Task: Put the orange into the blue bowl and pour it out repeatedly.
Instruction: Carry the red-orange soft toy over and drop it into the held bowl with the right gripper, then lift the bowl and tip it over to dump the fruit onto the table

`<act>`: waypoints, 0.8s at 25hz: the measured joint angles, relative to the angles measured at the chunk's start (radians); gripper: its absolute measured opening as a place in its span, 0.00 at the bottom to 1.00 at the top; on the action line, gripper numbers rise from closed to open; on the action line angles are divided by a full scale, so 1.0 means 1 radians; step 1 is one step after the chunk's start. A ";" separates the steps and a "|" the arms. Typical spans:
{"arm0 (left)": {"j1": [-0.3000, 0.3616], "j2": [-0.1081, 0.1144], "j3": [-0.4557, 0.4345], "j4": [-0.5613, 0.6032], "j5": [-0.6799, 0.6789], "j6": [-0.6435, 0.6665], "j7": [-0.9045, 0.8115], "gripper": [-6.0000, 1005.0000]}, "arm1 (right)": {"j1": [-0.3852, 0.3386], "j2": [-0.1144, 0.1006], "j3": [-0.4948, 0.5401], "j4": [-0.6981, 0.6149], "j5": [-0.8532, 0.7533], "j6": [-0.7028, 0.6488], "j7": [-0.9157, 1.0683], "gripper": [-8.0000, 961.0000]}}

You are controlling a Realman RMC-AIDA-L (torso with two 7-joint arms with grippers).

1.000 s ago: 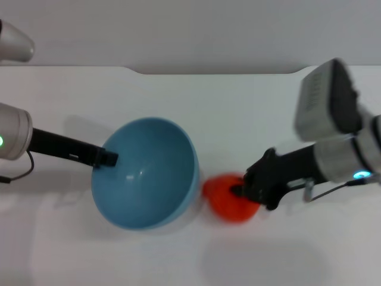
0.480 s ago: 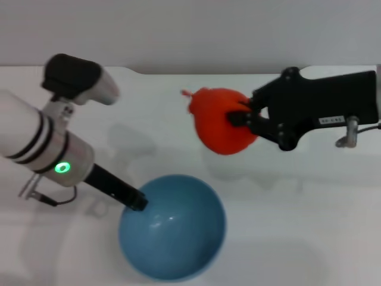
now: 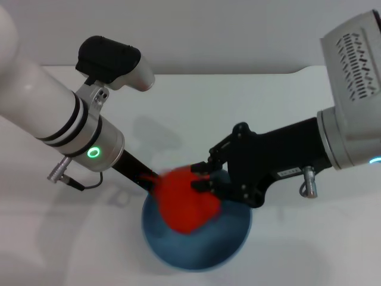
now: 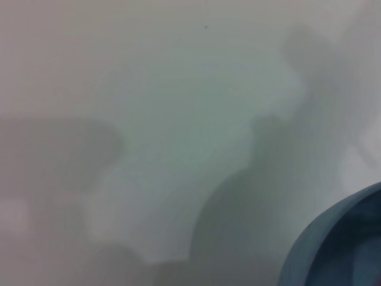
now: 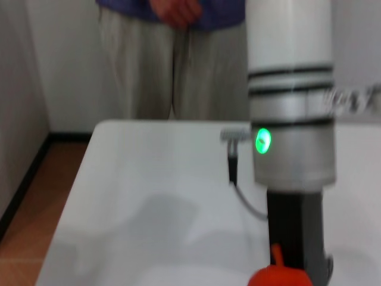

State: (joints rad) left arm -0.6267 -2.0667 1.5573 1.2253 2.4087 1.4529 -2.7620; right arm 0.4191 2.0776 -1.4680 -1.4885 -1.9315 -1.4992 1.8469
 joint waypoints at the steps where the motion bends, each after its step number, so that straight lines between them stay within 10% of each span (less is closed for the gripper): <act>1: -0.001 0.001 -0.002 0.000 0.000 0.001 -0.001 0.00 | -0.001 0.000 0.000 0.000 -0.013 -0.001 0.014 0.03; 12: -0.002 0.004 -0.006 0.031 0.005 -0.003 -0.002 0.00 | -0.024 0.003 0.067 -0.049 -0.080 -0.015 0.112 0.41; 20: 0.156 0.008 0.041 0.337 0.051 -0.117 0.010 0.00 | -0.061 -0.003 0.359 -0.074 -0.167 -0.085 0.381 0.52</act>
State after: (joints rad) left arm -0.4712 -2.0584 1.5980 1.5621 2.4600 1.3356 -2.7517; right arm 0.3581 2.0748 -1.1086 -1.5623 -2.0990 -1.5839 2.2277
